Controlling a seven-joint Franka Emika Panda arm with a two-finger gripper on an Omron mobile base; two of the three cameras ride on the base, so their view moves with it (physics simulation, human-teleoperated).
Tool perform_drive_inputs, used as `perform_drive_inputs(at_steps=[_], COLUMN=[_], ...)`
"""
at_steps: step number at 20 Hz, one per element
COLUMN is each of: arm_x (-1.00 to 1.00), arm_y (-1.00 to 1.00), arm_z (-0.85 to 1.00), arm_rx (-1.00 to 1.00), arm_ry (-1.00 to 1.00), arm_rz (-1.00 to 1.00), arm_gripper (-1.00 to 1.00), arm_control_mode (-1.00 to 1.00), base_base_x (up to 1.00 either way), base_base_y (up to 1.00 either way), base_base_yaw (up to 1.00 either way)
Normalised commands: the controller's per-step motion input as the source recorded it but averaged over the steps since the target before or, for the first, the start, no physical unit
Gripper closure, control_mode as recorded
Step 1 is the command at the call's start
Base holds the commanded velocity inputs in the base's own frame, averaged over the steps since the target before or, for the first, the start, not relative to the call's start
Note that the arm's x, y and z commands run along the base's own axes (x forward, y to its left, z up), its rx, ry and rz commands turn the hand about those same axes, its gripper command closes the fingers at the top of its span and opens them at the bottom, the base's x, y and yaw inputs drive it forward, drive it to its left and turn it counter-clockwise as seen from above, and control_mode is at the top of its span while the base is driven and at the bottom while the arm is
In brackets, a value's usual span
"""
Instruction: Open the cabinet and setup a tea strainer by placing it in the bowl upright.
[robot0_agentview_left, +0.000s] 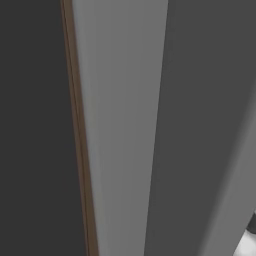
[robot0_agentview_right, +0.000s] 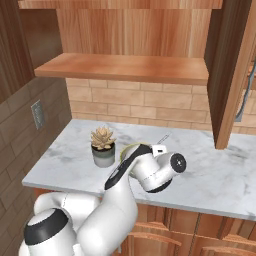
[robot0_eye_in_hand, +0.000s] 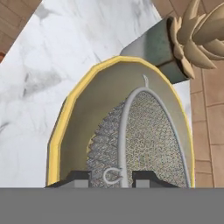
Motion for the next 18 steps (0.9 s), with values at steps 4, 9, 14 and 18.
perform_drive_inputs(at_steps=[4, 9, 14, 18], arm_x=[0.0, -0.04, -0.06, -0.01], arm_y=[0.31, 0.4, 0.26, -0.01], arm_z=[0.0, 0.0, 0.0, -0.05], arm_rx=[-0.03, -0.01, 0.0, 0.0], arm_ry=[-0.11, -0.2, -0.11, 0.03], arm_rz=[0.0, 0.02, 0.03, 0.0], arm_gripper=[1.0, 1.0, 1.0, 1.0], arm_control_mode=[-1.0, -1.0, -1.0, -1.0], base_base_x=[0.0, 0.0, 0.0, 0.0], base_base_y=[0.0, 0.0, 0.0, 0.0], base_base_yaw=[0.0, 0.0, 0.0, 0.0])
